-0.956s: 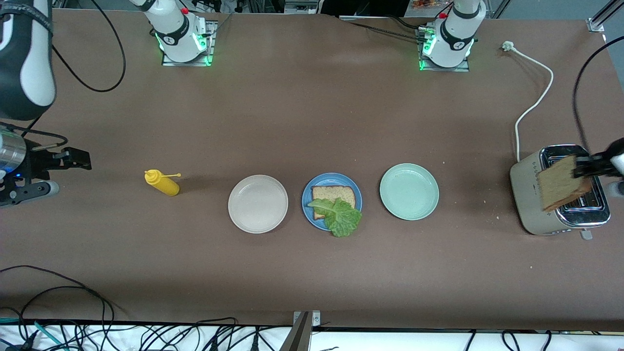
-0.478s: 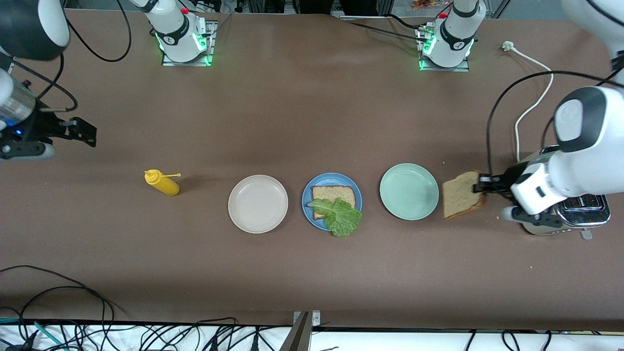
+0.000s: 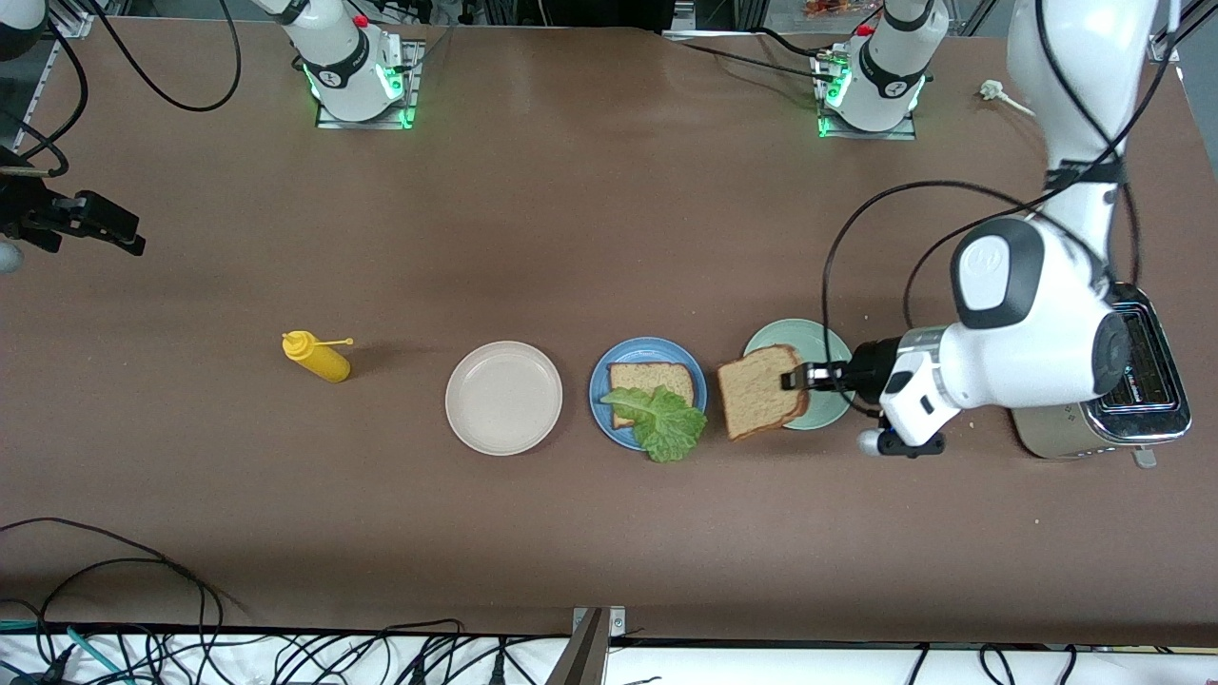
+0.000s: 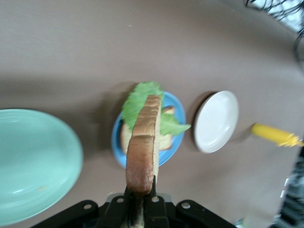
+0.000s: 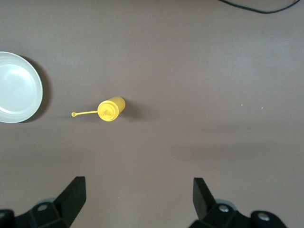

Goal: Make sandwich in blue plate with both arms
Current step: 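Lift the bread out and carry it over the blue plate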

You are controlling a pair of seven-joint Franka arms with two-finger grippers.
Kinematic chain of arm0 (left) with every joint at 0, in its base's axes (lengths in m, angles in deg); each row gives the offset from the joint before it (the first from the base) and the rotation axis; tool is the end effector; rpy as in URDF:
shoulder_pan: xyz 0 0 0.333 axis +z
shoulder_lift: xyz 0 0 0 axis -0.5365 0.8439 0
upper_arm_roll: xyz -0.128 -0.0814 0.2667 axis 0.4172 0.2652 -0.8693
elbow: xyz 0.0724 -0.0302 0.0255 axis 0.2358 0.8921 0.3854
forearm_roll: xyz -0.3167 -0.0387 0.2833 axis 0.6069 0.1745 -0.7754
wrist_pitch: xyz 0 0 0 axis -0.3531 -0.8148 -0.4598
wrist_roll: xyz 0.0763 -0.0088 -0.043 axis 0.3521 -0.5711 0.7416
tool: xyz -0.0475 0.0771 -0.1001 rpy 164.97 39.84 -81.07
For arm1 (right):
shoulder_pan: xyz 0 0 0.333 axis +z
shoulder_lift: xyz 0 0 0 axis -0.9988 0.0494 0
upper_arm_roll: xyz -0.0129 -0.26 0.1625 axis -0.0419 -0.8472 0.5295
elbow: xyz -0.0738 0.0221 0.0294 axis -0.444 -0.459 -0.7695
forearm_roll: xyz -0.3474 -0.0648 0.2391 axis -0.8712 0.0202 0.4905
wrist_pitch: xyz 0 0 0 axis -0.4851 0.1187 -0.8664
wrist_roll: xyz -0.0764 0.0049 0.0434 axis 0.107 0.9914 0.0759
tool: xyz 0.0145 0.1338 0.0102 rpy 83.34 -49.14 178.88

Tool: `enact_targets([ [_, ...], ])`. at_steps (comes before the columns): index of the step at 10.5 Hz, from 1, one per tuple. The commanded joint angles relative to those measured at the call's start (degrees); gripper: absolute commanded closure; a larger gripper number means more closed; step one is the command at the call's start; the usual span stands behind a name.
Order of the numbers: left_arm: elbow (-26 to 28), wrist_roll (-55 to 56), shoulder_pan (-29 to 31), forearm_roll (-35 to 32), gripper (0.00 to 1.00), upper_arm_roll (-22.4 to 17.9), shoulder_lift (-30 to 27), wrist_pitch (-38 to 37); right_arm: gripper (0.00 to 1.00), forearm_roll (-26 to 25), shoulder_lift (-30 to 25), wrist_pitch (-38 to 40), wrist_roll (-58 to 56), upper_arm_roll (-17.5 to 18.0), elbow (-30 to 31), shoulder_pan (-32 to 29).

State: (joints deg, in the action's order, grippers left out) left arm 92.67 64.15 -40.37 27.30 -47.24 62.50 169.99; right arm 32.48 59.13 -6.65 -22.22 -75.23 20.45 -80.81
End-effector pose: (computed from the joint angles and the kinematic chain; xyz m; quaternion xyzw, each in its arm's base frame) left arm 0.7121 -0.2036 0.3428 0.9483 0.0423 -0.0819 0.3037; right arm 0.5974 -0.0421 0.5455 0.9998 -0.0092 -0.0074 0.0158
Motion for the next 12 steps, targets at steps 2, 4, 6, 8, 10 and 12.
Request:
enact_targets([
  [2, -2.5, 2.2, -5.9, 12.8, 1.00, -0.6, 8.1, 9.2, 0.00, 2.0, 2.0, 1.7, -0.3, -0.1, -1.6, -0.1],
  [4, -2.8, 6.6, -8.8, 17.9, 1.00, -0.6, 9.9, 14.4, 0.00, 1.8, 4.2, 1.7, 0.1, 0.0, -1.3, 0.4],
  [6, -2.7, 6.6, -10.3, 18.2, 1.00, -0.6, 11.2, 16.0, 0.00, 1.5, 5.4, 1.3, 0.1, 0.1, -1.4, 0.4],
  [8, -2.6, 6.3, -10.4, 18.2, 1.00, -0.6, 12.0, 16.0, 0.00, 1.7, 5.6, 1.2, 0.3, 0.2, -1.4, 0.4],
  [10, -2.1, 5.9, -10.4, 18.2, 1.00, -0.6, 12.8, 16.0, 0.00, 1.9, 5.6, 1.5, 0.3, 0.2, -1.4, 0.4],
  [12, -1.9, 5.5, -10.4, 18.0, 0.78, -0.6, 13.6, 16.0, 0.00, 2.0, 5.8, 1.3, 0.3, 0.2, -1.4, 0.5],
])
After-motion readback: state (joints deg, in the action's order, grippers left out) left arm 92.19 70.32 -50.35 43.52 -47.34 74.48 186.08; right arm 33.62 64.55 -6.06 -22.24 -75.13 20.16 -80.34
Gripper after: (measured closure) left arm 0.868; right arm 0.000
